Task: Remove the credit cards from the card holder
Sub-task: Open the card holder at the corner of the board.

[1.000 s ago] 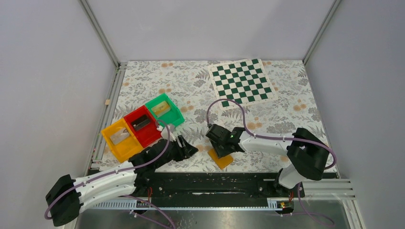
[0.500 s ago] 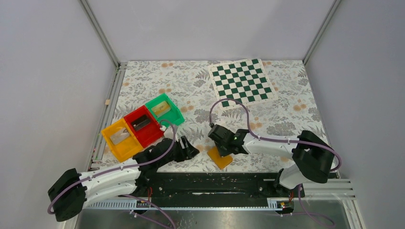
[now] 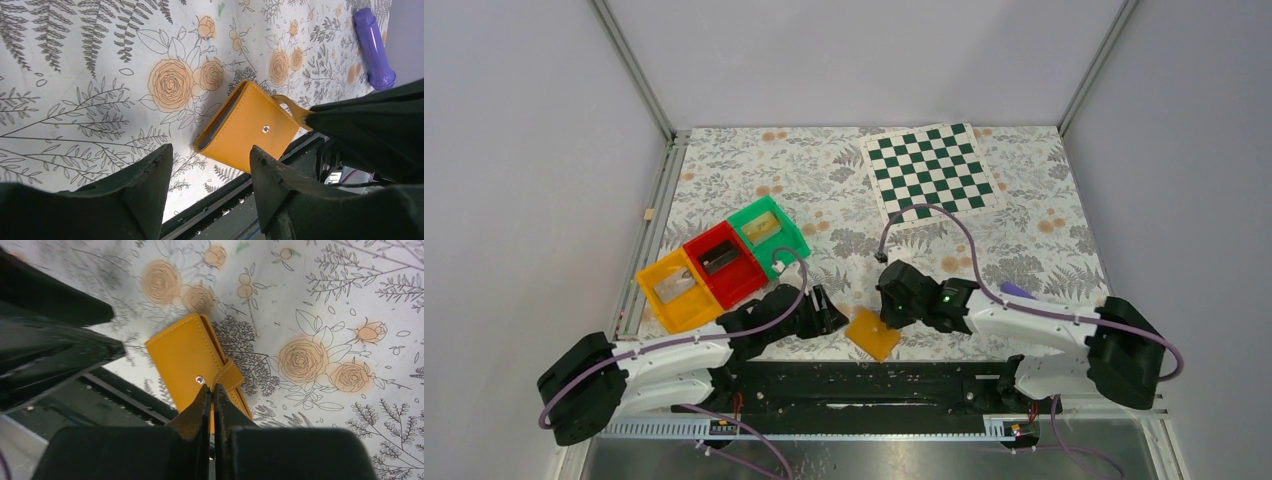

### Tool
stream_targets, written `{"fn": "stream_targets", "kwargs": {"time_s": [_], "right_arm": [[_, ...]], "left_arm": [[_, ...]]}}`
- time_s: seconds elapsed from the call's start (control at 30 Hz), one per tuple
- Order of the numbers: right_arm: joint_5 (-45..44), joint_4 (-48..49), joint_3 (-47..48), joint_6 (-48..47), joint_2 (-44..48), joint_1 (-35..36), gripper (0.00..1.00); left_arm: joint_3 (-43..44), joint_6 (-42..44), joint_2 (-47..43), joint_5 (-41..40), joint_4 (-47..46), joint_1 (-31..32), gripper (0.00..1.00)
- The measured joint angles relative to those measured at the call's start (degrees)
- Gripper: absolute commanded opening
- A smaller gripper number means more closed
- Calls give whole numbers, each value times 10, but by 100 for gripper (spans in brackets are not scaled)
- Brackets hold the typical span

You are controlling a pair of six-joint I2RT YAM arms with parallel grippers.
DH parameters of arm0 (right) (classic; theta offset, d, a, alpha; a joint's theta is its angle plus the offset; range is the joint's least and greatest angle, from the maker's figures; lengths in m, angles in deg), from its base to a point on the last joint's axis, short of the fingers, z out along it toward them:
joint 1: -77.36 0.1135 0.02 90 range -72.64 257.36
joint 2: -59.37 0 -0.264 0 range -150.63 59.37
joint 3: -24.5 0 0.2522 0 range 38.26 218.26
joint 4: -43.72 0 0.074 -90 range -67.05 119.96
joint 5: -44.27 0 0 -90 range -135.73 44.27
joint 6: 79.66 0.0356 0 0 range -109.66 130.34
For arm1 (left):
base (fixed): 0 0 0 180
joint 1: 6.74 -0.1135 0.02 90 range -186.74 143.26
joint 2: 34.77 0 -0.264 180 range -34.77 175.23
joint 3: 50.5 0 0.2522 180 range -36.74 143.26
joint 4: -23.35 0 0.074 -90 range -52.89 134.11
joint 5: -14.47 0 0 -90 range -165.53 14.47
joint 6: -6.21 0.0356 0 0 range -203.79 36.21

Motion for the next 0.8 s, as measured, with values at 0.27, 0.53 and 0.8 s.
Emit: {"fn": "stream_targets", "kwargs": {"time_s": [0.27,0.53,0.8], "right_arm": [[-2,5,-4,30,115,0,0],[-16,16,-24,54,184,0,0],[-23,30,-56,61,184,0,0]], "left_arm": [[53,20,31,13,24,2,62],[100,34,26,12,50,3,65],[70,23,29,11,34,3,63]]}}
